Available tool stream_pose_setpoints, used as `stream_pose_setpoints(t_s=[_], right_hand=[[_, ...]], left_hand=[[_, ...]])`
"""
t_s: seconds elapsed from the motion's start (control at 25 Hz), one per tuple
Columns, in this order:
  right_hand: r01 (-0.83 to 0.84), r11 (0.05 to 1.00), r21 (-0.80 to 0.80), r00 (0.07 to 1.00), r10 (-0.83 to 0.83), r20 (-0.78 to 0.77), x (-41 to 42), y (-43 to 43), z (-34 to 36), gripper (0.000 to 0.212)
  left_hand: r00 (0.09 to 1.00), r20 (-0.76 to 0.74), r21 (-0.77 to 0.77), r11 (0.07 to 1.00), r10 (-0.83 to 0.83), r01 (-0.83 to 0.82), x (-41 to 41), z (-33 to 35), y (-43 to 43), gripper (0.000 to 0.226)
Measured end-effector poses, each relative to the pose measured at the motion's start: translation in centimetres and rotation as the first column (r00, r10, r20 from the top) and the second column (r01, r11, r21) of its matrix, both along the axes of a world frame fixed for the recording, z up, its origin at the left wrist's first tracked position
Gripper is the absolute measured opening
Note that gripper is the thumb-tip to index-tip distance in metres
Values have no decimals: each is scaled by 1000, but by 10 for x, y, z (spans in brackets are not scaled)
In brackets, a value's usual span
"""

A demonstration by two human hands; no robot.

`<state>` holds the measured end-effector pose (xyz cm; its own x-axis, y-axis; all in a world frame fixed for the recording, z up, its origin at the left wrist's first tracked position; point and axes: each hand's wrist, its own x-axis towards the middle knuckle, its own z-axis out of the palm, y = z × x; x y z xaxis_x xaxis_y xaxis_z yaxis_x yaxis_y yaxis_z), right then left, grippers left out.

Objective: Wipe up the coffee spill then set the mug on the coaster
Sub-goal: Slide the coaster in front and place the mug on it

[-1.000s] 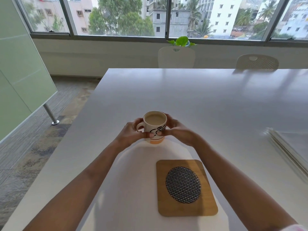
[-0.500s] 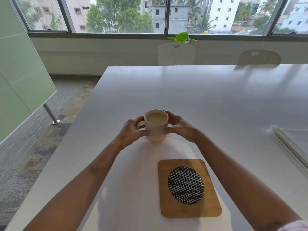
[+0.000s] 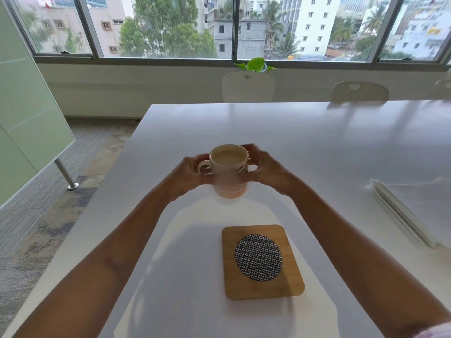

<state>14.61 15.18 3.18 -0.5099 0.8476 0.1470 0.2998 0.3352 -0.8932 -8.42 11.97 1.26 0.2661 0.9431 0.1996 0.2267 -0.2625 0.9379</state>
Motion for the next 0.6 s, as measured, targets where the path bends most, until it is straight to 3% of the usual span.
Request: stream_pose_setpoints(t_s=[0.6], right_hand=[[-12, 1000, -16, 993, 14, 116, 49, -84, -18, 73]], left_hand=[[993, 11, -97, 988, -120, 121, 43, -17, -74, 60]])
